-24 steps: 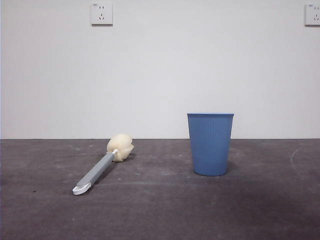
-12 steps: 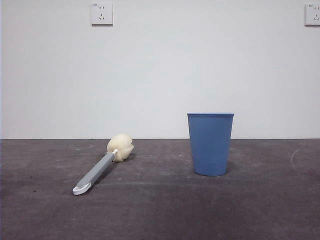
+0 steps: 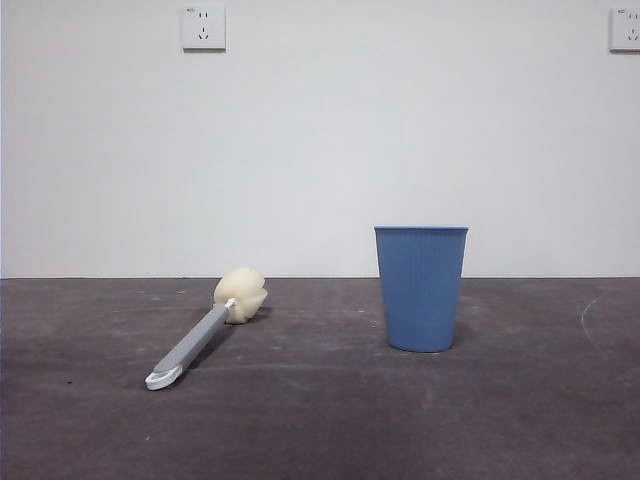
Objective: Pick up the cup brush,pick up the cup,insert the brush into the cup,clean the cup,put the cup brush back,put the cup back to the fixed position on the table
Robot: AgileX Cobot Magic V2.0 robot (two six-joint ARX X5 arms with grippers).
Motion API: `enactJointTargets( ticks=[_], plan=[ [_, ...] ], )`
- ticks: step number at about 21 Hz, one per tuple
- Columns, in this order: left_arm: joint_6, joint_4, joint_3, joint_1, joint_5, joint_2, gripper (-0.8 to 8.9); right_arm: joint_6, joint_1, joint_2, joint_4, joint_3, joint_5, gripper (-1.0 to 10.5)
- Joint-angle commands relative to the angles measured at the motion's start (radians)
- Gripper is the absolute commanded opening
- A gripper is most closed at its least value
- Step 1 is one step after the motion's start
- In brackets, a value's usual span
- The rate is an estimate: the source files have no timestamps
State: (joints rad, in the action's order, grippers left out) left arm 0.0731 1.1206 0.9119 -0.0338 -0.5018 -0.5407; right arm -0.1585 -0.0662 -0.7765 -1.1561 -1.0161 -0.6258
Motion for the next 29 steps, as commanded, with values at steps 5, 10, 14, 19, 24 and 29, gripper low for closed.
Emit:
enactJointTargets(
  ticks=[5,10,14,19,24,29],
  plan=[
    [0.035,0.007,0.005,0.001,-0.004,-0.01,0.01,-0.023,-0.002,0.002,0.004,-0.001,-0.002,0.6],
    [0.032,0.005,0.005,-0.001,-0.005,-0.031,4.87,0.03,-0.002,0.002,0.026,-0.001,-0.002,5.7],
    [0.032,-0.005,0.005,-0.017,-0.005,-0.06,4.85,0.031,-0.002,-0.003,0.026,-0.001,-0.002,5.7],
    [-0.001,-0.057,0.005,-0.045,-0.003,-0.114,4.85,0.039,-0.002,-0.01,0.026,-0.001,0.0,5.7],
    [-0.049,-0.141,0.006,-0.107,0.005,-0.2,4.85,0.039,-0.002,-0.015,0.025,-0.001,-0.002,5.7],
    [-0.144,-0.279,0.006,-0.265,0.143,-0.329,4.85,0.039,-0.002,-0.016,0.025,-0.001,-0.003,5.7]
  ],
)
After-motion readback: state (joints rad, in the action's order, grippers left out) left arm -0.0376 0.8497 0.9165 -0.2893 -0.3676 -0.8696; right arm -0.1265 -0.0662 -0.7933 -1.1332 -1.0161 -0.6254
